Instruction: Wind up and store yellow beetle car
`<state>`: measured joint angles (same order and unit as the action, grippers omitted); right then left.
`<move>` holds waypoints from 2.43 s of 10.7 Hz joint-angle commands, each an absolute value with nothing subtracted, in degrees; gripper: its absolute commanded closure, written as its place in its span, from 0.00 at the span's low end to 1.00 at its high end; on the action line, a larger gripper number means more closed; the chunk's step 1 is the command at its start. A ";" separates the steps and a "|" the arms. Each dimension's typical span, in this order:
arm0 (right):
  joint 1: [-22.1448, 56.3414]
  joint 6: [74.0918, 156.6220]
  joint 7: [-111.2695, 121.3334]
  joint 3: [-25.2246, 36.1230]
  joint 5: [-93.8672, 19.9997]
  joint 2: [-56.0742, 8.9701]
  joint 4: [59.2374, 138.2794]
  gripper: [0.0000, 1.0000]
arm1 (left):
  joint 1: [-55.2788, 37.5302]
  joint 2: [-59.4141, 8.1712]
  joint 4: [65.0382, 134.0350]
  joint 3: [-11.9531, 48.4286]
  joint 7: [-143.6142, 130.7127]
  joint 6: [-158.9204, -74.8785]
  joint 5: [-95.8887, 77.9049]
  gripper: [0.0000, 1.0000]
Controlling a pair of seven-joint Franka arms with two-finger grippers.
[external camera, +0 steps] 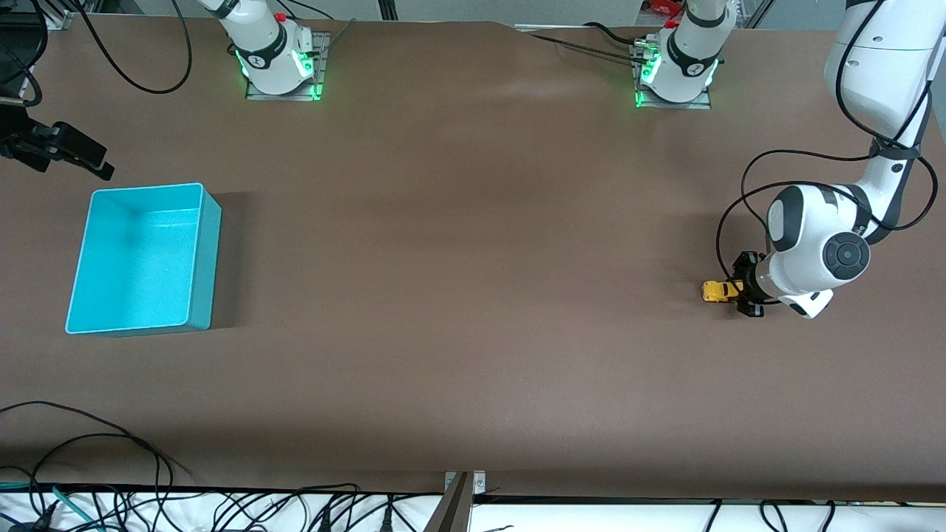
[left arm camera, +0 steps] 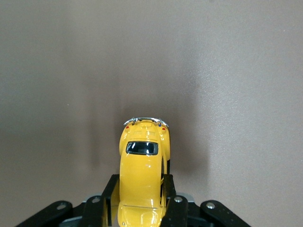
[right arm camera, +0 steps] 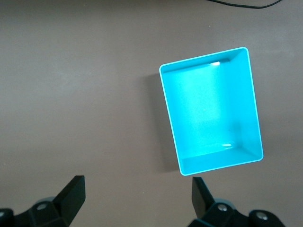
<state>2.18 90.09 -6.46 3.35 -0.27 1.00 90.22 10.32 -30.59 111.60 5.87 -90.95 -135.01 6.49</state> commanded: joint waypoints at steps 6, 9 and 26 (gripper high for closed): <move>4.04 87.28 -6.86 2.29 -1.23 -0.44 89.30 0.00 | 10.81 -35.24 109.69 5.63 -90.00 -137.90 8.53 0.99; 4.39 87.28 -6.77 2.29 -1.14 -0.62 89.30 0.00 | 12.04 -33.93 109.60 5.71 -90.35 -137.73 8.53 0.00; 4.39 85.69 -6.76 2.29 -3.96 -0.35 88.68 0.00 | 12.30 -29.72 90.29 8.61 -74.31 -112.27 5.21 0.00</move>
<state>4.32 86.91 -6.46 2.32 -2.74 -0.41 90.07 11.65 -31.22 94.30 7.99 -80.61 -117.73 6.43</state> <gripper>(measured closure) 0.000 0.000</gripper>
